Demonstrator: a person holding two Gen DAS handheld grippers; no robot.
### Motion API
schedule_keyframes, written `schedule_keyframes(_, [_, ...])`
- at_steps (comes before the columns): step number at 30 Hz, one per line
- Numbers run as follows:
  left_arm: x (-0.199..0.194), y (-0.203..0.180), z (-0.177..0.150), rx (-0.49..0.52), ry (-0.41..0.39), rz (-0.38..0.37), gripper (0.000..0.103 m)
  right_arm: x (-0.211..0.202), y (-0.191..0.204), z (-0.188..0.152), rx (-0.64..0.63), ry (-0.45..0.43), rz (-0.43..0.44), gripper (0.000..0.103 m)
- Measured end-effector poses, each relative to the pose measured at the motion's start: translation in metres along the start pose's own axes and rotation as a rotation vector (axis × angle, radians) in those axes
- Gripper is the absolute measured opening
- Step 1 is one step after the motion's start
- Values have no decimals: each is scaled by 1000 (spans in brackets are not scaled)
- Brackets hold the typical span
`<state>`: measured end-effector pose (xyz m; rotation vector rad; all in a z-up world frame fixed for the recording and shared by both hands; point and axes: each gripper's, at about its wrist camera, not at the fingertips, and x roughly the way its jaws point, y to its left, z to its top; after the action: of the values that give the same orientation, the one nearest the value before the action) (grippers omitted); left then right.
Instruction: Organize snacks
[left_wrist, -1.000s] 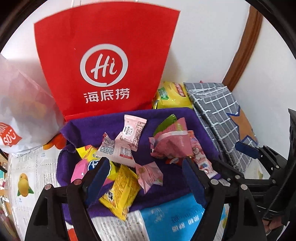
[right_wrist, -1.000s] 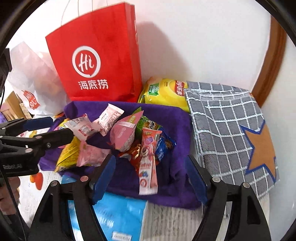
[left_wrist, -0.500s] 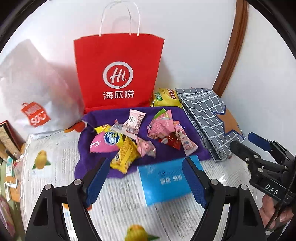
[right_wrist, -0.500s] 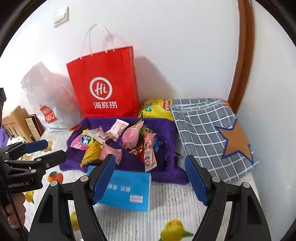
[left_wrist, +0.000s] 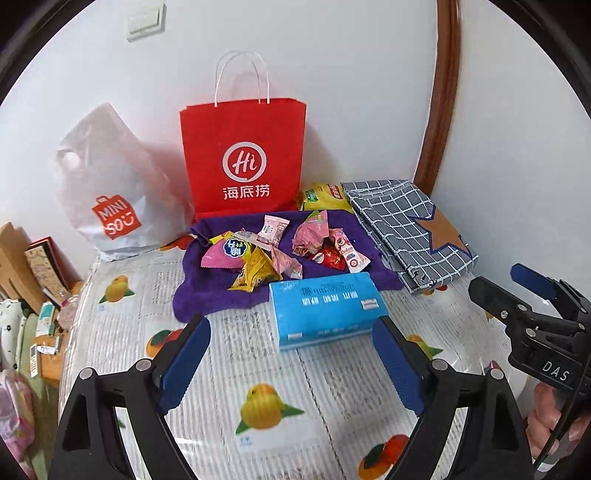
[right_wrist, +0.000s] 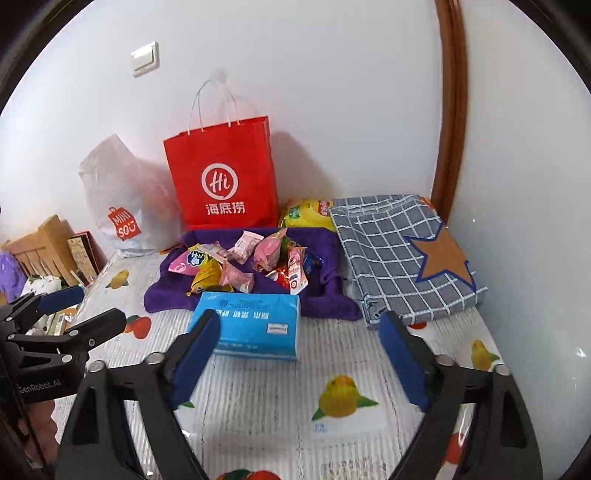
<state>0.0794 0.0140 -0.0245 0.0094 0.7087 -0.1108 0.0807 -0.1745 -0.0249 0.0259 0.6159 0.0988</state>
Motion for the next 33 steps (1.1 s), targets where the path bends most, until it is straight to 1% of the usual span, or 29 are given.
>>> schedule_keyframes(2, [-8, -2, -6, -10, -8, 10, 89, -8, -3, -6, 9, -12, -6, 94])
schedule_keyframes(4, [-16, -3, -12, -27, -13, 16, 89, -15, -5, -11, 15, -3, -3, 94])
schedule_keyframes(8, [-29, -5, -23, -51, -26, 15, 89, -31, -7, -21, 10, -13, -13, 101])
schedule_keyframes(16, [-52, -14, -38, -58, -55, 36, 89, -56, -6, -38, -20, -34, -20, 101])
schedule_keyframes(33, [-64, -23, -39, -48, -78, 35, 89, -73, -4, -44, -34, -58, -9, 101])
